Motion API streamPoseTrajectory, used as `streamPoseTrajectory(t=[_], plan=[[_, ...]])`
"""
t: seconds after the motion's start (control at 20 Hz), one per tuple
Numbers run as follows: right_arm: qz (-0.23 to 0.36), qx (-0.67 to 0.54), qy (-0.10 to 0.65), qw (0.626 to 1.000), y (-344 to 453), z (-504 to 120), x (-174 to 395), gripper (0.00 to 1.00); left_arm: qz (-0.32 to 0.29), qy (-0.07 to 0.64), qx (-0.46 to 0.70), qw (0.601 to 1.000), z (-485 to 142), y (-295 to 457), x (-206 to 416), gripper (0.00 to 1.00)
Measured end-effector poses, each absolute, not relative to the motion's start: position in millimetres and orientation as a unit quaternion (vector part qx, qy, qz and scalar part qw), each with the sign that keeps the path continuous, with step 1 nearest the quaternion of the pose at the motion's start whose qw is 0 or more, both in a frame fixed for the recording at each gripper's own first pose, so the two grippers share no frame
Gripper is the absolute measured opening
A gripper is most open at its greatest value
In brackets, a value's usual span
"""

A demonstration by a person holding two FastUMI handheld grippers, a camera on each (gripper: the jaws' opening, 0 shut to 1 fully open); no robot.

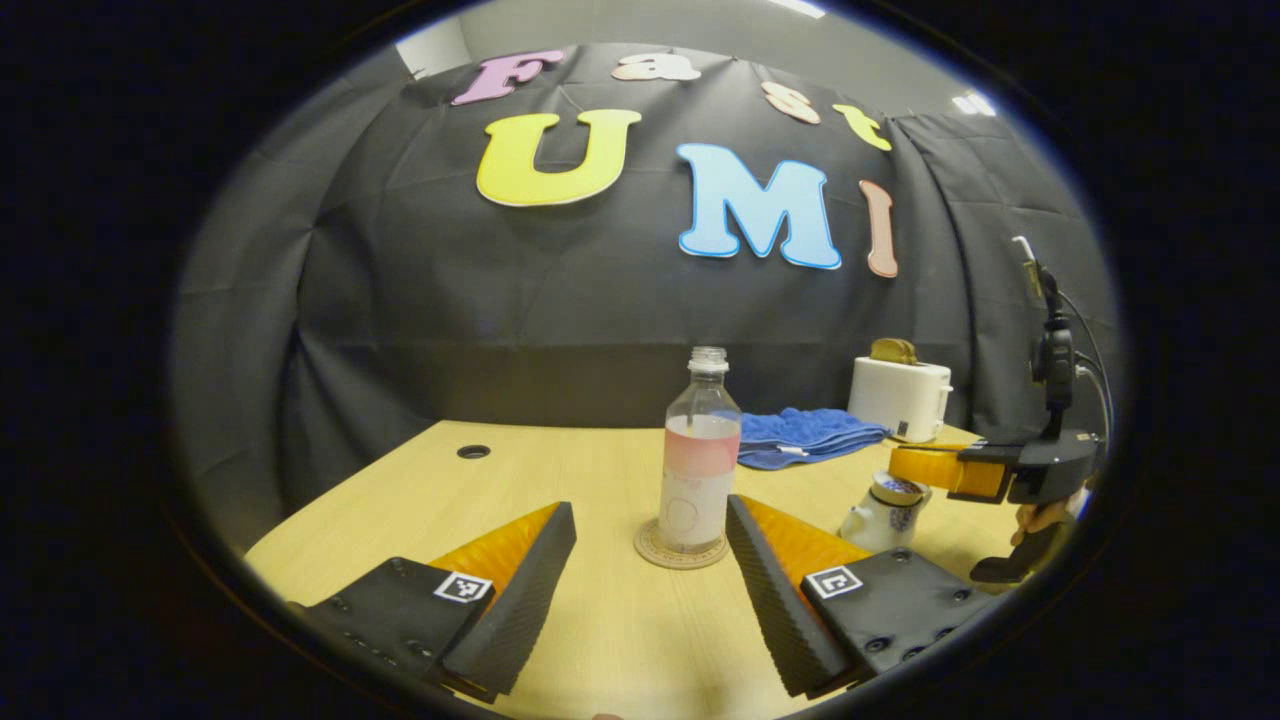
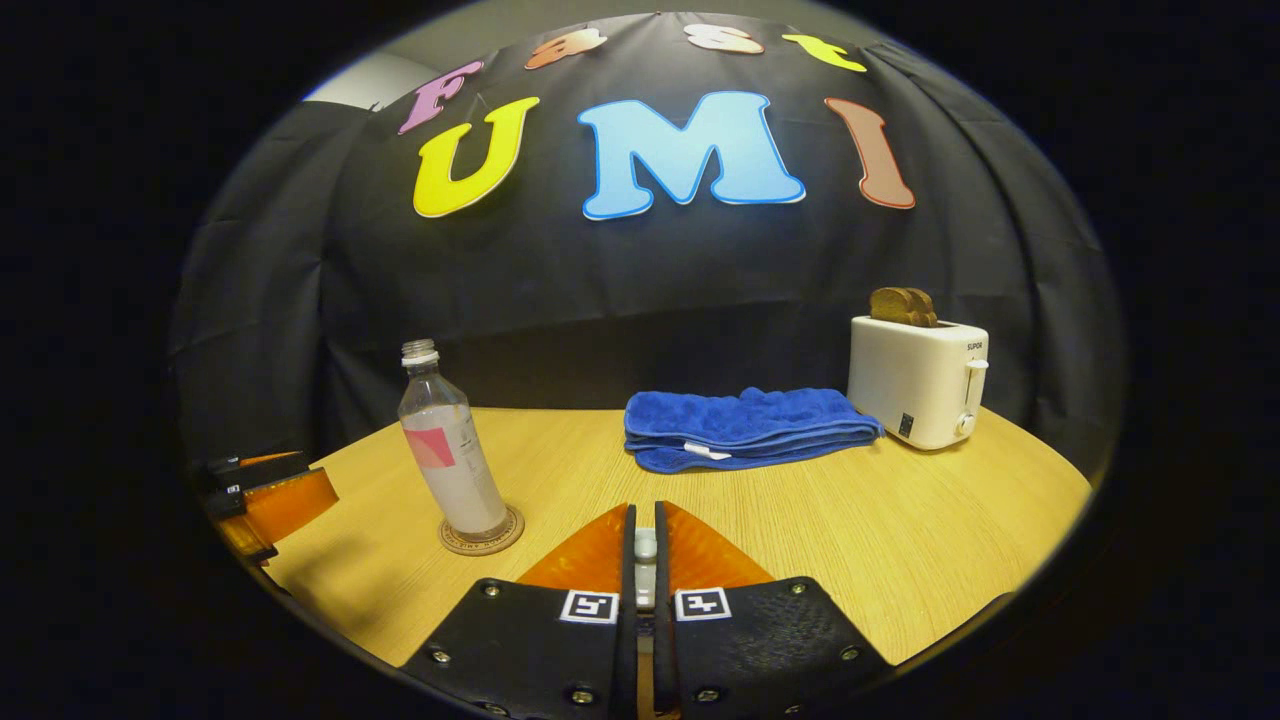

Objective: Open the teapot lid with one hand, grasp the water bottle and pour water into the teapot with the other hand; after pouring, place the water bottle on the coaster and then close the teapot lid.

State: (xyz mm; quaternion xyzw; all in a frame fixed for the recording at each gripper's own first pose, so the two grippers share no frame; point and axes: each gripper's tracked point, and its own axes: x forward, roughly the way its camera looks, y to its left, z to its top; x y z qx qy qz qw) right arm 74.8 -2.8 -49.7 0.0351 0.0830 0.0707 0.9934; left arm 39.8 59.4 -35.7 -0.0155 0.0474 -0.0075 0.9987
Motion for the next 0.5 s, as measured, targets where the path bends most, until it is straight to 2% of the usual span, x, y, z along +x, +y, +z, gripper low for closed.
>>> streamPoseTrajectory(t=[0.5], plan=[[0.065, 0.034, 0.085, 0.994, -4.5, -54.9, 76.3, 0.06, -0.004, 0.042, -0.02, 0.999, -33.6, 58.6, 35.8, 1.0]])
